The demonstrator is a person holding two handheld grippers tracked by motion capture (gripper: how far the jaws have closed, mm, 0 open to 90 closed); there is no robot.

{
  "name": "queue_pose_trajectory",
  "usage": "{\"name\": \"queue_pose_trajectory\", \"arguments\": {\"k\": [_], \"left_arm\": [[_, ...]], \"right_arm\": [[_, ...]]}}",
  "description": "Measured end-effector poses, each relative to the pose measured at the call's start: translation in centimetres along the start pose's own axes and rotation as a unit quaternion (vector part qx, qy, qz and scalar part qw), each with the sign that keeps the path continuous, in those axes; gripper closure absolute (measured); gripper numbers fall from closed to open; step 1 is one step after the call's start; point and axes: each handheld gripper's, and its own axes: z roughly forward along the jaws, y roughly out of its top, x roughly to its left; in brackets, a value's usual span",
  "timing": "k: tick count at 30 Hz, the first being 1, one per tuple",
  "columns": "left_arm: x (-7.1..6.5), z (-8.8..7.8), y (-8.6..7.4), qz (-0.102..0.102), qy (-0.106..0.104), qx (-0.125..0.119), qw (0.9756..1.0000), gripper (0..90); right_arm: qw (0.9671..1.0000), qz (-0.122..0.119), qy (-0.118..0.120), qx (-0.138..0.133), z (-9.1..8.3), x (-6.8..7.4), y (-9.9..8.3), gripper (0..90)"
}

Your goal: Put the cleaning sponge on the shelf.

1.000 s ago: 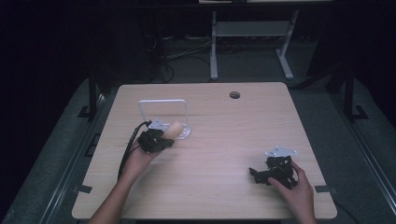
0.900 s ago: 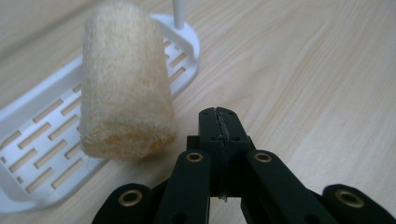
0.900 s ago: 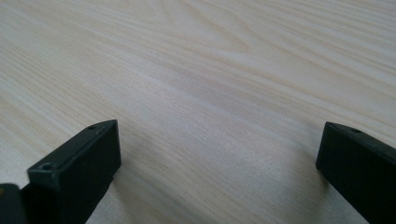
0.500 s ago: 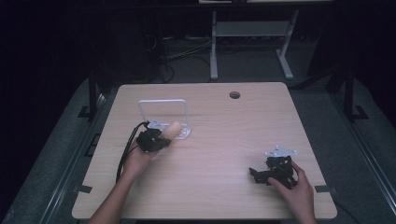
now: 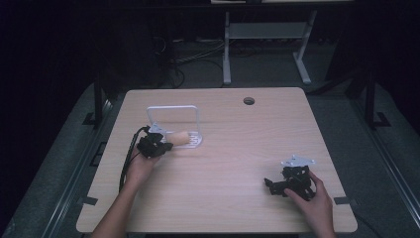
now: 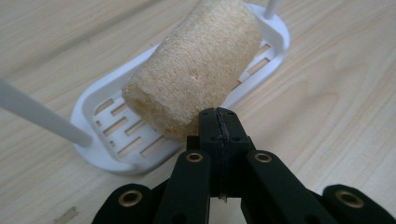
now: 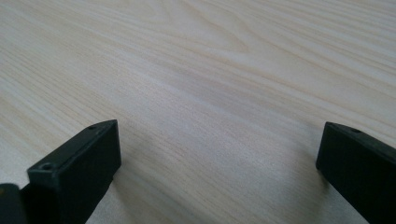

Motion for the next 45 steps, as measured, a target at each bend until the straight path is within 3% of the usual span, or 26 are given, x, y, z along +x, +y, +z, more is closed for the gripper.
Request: {"name": "queue_pose_trajectory", "arguments": {"k": [3,18,33,43,44,45], "left_arm": [[0.4,0.1,-0.1,-0.007,0.006,-0.002,1.0,89.8],[1.3,-0.1,0.1,0.002,0.028,-0.004,0.9996,89.8],[0.7,-1.2,-0.2,-0.001,0.015,-0.008,0.9999,86.6],[-0.6,-2.2,-0.1,0.002,0.007,-0.016,0.9998,71.3],[-0.9,-2.3,-0.2,0.002,0.008,-0.016,0.9998,68.5],[-0.9,-2.3,-0.2,0.002,0.008,-0.016,0.9998,60.1]], "right_arm": [[1.0,0.0,0.0,0.0,0.0,0.0,0.0,0.0],[1.0,0.0,0.0,0.0,0.0,0.0,0.0,0.0],[1.0,0.0,0.0,0.0,0.0,0.0,0.0,0.0],[1.0,0.0,0.0,0.0,0.0,0.0,0.0,0.0],[1.0,0.0,0.0,0.0,0.0,0.0,0.0,0.0],[1.0,0.0,0.0,0.0,0.0,0.0,0.0,0.0]]}}
